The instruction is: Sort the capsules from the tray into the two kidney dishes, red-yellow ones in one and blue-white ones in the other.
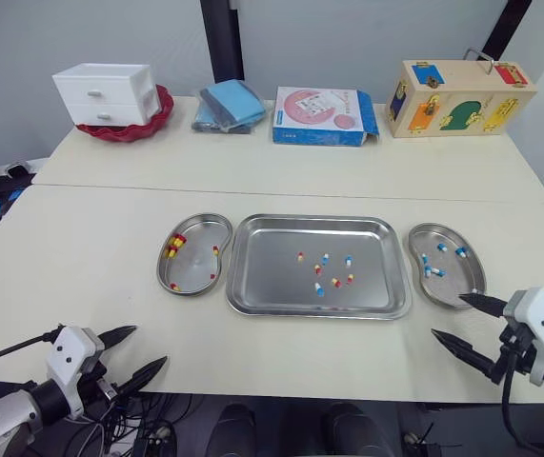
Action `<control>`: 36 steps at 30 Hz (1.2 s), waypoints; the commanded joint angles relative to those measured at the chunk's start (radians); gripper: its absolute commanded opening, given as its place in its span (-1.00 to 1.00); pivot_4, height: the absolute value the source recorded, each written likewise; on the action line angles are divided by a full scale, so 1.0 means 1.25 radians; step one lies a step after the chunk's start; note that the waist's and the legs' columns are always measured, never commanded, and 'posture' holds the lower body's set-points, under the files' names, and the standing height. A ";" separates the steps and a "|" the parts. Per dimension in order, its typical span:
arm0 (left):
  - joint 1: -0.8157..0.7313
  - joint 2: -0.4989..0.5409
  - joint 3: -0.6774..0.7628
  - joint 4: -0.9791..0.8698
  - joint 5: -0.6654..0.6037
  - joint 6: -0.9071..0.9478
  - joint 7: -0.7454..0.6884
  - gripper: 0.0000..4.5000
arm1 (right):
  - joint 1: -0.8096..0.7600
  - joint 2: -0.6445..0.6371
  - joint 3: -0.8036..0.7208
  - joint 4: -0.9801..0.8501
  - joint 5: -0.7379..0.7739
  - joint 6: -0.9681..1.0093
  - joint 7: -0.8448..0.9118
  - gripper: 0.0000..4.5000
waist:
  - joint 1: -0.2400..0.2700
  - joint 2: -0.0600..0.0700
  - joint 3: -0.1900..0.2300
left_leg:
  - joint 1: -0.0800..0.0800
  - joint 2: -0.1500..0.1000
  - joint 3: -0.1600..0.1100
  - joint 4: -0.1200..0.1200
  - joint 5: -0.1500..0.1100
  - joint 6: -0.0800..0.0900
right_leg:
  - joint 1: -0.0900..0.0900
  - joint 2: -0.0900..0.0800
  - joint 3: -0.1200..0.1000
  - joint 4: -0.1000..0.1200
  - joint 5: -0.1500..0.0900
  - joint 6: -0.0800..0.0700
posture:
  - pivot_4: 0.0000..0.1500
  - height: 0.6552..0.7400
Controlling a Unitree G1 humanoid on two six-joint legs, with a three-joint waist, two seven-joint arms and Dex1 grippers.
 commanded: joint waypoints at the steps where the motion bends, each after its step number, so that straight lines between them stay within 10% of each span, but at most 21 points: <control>1: -0.001 0.011 0.013 0.002 -0.003 0.000 -0.014 1.00 | 0.035 0.020 -0.001 -0.040 -0.001 -0.040 0.012 0.99 | 0.000 0.000 0.000 | 0.000 0.000 0.000 0.000 0.000 0.000 | 0.000 0.000 0.000 0.000 0.000 0.000 | 1.00 1.00; 18: -0.078 0.035 -0.001 -0.097 -0.039 0.052 -0.031 1.00 | 0.026 0.080 0.138 -0.065 -0.049 -0.130 -0.023 0.99 | 0.002 -0.002 -0.001 | 0.000 0.000 -0.001 0.000 0.000 0.000 | 0.000 0.000 -0.001 0.001 0.000 0.000 | 1.00 1.00; 36: -0.684 -0.030 -0.415 -0.047 0.062 0.290 0.037 1.00 | 0.039 0.195 0.284 -0.038 -0.139 -0.252 -0.119 0.99 | 0.001 -0.001 -0.001 | 0.001 0.000 -0.002 0.001 0.000 0.000 | 0.001 0.000 -0.002 0.004 0.000 0.000 | 1.00 1.00</control>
